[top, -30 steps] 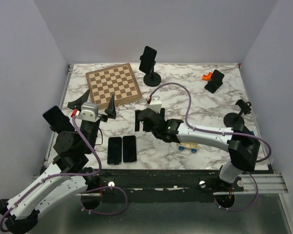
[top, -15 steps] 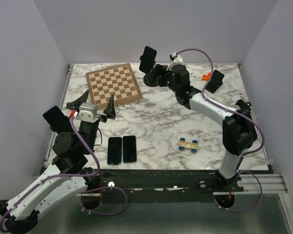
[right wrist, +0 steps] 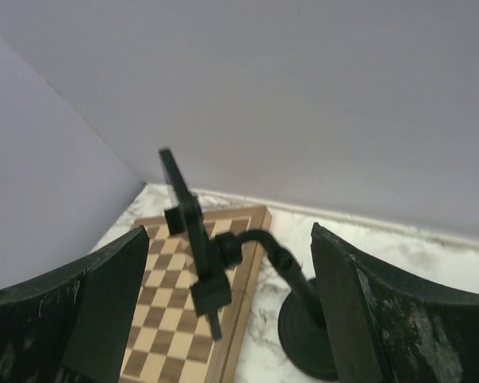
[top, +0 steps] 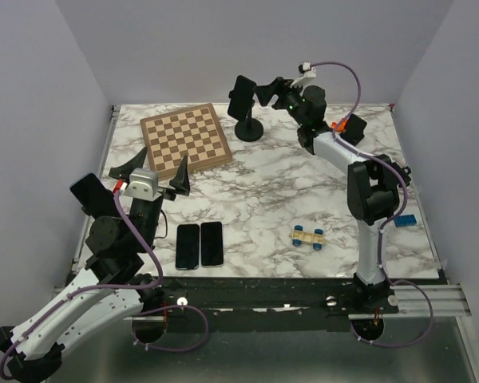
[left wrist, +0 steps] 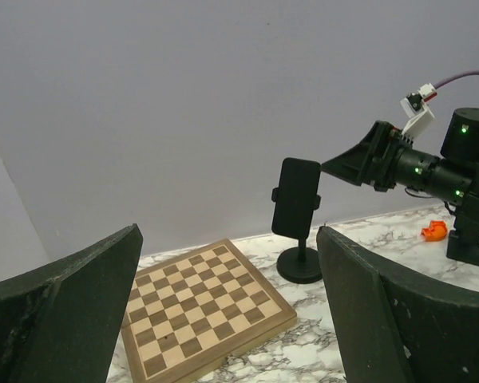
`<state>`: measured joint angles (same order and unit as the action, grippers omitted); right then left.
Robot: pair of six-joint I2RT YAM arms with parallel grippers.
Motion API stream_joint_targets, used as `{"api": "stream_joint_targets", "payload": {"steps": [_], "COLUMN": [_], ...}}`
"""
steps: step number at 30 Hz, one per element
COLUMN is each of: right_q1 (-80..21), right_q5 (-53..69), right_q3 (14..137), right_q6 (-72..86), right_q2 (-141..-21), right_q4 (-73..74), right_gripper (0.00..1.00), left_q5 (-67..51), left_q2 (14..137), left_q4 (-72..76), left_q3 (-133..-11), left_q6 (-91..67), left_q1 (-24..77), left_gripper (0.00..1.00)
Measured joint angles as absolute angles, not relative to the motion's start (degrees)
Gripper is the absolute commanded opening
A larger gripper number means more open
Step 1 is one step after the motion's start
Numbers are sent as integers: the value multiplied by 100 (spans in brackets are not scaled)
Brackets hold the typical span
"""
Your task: Remove the phone from the phone stand
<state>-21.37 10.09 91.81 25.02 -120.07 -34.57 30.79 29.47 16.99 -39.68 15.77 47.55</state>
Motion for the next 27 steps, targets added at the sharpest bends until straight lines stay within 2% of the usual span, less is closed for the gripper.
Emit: {"api": "stream_joint_targets", "payload": {"steps": [5, 10, 13, 20, 24, 27], "right_q1": [-1848, -1868, -1879, -1903, -1903, -1903], "right_q5": [1754, 2508, 2808, 3310, 3393, 3398], "right_q3": [10294, 10881, 11085, 11594, 11542, 11030], "right_q6": [2571, 2611, 2655, 2816, 2803, 2692], "right_q2": [-12713, -13152, -13349, -13729, -13677, -13262], "right_q4": [-3463, -3317, -3210, -2744, -2659, -2576], "right_gripper": [85, 78, 57, 20, 10, 5], "left_q5": [3063, 3035, 3022, 3013, 3000, 2989], "left_q2": [2965, 3009, 3044, 3157, 3225, 3280], "left_q4": [1699, 1693, 1660, 1651, 1645, 1643], "left_q3": [-3968, -3968, -3968, -3968, -3968, -3968], "left_q6": [1564, 1540, 1533, 1533, 1533, 1533], "left_q1": [4770, 4772, 4775, 4775, 4775, 4775], "left_gripper": [98, 98, 98, 98, 99, 99]}}
